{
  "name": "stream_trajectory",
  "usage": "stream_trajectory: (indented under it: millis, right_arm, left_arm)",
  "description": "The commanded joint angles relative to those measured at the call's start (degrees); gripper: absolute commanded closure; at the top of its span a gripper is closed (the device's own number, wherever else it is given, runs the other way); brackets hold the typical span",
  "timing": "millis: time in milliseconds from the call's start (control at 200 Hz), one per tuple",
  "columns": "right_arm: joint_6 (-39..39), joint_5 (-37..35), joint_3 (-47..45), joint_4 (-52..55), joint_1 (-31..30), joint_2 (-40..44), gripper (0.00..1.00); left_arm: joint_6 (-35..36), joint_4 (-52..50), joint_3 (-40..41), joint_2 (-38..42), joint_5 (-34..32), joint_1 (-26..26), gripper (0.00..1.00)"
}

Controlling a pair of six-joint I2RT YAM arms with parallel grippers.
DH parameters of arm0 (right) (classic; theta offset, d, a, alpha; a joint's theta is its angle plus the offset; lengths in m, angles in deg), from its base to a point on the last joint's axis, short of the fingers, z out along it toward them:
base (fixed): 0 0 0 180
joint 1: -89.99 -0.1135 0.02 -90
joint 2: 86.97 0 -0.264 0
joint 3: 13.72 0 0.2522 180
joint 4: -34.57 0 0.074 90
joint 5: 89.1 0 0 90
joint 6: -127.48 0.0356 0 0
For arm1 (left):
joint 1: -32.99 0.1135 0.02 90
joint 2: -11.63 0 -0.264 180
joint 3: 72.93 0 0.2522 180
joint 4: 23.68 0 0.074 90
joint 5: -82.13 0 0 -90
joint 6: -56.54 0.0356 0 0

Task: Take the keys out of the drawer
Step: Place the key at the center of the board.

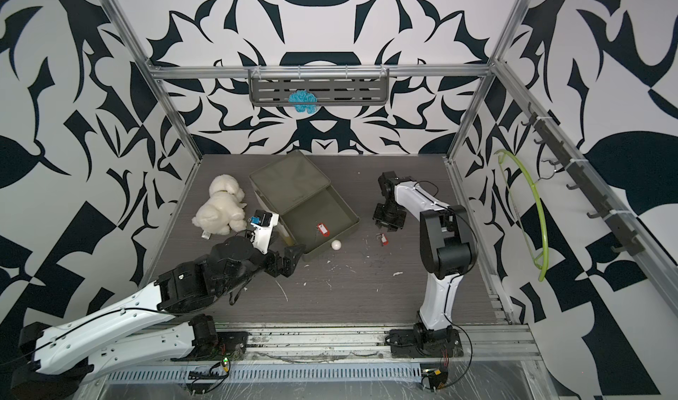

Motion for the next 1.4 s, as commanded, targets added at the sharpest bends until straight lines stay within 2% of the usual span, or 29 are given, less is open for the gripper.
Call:
stream_trajectory:
  millis: [0, 115, 245, 375, 515, 655, 845, 1065, 1395]
  right_arm:
    - [-0.1, 2.7, 5.2, 4.1, 0.3, 8.2, 0.66]
    - [1.6, 6.1, 7.5, 5.5, 0.1, 14.5, 0.66]
    - [1.9, 11.1, 13.2, 9.6, -1.4, 18.2, 0.65]
    - [0.5, 13.9, 21.5, 14.6, -7.3, 17.3, 0.63]
    - [0.4, 16.1, 29.0, 18.2, -16.0, 13.2, 0.59]
    - [-0.4, 15.7, 32.4, 20.2, -22.6, 8.5, 0.58]
    - [-0.4, 14.0, 33.8, 21.6, -26.7, 3.8, 0.57]
    - [1.1, 13.2, 31.7, 20.7, -28.0, 1.8, 0.57]
    - [3.4, 13.9, 26.0, 17.6, -28.6, 2.7, 0.61]
  left_arm:
    - [2.3, -3.0, -4.1, -0.6, -3.3, 0.1, 0.01]
    - [1.6, -5.7, -6.1, -0.6, -3.4, 2.8, 0.01]
    - [-1.3, -7.1, -6.9, -0.5, 6.7, 11.5, 0.01]
    - [-4.5, -5.8, -6.4, -1.4, 17.1, 20.4, 0.01]
    - [-5.4, -3.7, -6.6, -3.0, 20.9, 23.9, 0.01]
    - [-6.8, -3.1, -7.1, -4.0, 21.8, 25.3, 0.01]
    - [-8.3, -4.5, -6.2, -2.2, 21.5, 25.7, 0.01]
    - [-8.5, -4.5, -3.3, 1.8, 20.8, 25.7, 0.01]
    - [-8.1, -5.5, -3.5, 1.0, 22.1, 25.7, 0.01]
